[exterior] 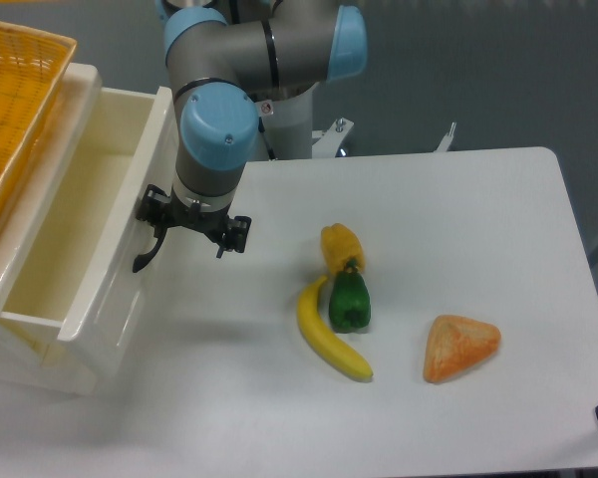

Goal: Slide the top white drawer open
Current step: 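Pull the handle outward, sliding the upper drawer open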

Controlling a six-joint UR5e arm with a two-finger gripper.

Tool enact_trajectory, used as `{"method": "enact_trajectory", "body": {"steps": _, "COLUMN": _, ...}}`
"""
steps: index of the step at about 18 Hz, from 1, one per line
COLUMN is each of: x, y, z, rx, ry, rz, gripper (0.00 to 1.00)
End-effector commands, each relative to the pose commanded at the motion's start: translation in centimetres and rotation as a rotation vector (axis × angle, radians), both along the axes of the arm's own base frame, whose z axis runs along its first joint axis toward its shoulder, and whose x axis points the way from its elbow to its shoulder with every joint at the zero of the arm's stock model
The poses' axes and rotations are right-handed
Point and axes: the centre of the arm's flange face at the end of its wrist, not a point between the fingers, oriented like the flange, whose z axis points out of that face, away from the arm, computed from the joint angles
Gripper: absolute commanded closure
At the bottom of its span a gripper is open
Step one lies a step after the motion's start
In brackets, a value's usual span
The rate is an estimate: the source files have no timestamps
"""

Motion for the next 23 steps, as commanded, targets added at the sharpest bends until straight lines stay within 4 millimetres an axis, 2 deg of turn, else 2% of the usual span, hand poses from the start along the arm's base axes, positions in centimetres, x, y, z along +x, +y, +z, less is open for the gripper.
{"method": "enact_trajectory", "body": {"steps": 17, "x": -5.2, "y": -1.9, "z": 0.0, "rx": 0.034, "ry": 0.018, "rz": -0.035, "gripper": 0.00}}
{"method": "enact_trajectory", "body": {"steps": 23, "x": -6.3, "y": -2.4, "z": 0.1, "rx": 0.044, "ry": 0.024, "rz": -0.049, "gripper": 0.00}}
